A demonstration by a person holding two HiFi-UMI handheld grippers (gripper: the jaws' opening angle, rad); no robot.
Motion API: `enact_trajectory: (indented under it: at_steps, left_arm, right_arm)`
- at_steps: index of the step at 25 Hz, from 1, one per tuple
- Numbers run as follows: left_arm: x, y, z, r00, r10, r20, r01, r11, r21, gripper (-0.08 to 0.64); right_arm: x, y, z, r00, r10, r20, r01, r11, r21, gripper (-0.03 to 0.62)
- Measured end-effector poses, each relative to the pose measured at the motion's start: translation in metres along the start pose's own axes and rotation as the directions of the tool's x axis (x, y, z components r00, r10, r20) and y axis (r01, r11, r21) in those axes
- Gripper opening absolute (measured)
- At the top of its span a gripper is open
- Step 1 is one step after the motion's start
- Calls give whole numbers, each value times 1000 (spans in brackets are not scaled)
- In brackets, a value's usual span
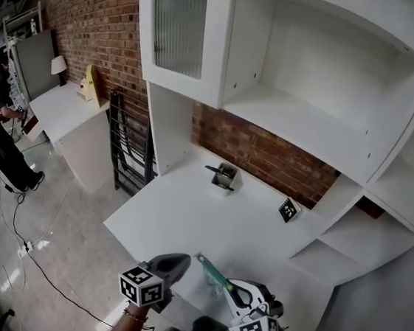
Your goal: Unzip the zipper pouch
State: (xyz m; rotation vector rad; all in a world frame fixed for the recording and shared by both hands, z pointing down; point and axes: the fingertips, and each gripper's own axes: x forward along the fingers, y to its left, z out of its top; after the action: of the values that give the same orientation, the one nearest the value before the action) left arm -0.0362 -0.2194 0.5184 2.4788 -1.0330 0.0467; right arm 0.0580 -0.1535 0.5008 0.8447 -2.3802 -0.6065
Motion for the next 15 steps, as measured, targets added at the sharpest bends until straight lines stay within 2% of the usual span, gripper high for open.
enact_trajectory:
  at_steps: [6, 15]
  left_arm:
    - [-18, 13, -1, 999, 46, 11, -45, 998, -32, 3]
    - [-38, 8, -2, 998, 52, 45, -47, 993, -105, 2]
  right_arm:
    - [19, -16, -1, 1000, -6, 24, 6, 1000, -10, 29]
    - [54, -63, -3, 998, -53, 32, 54, 997, -46, 31]
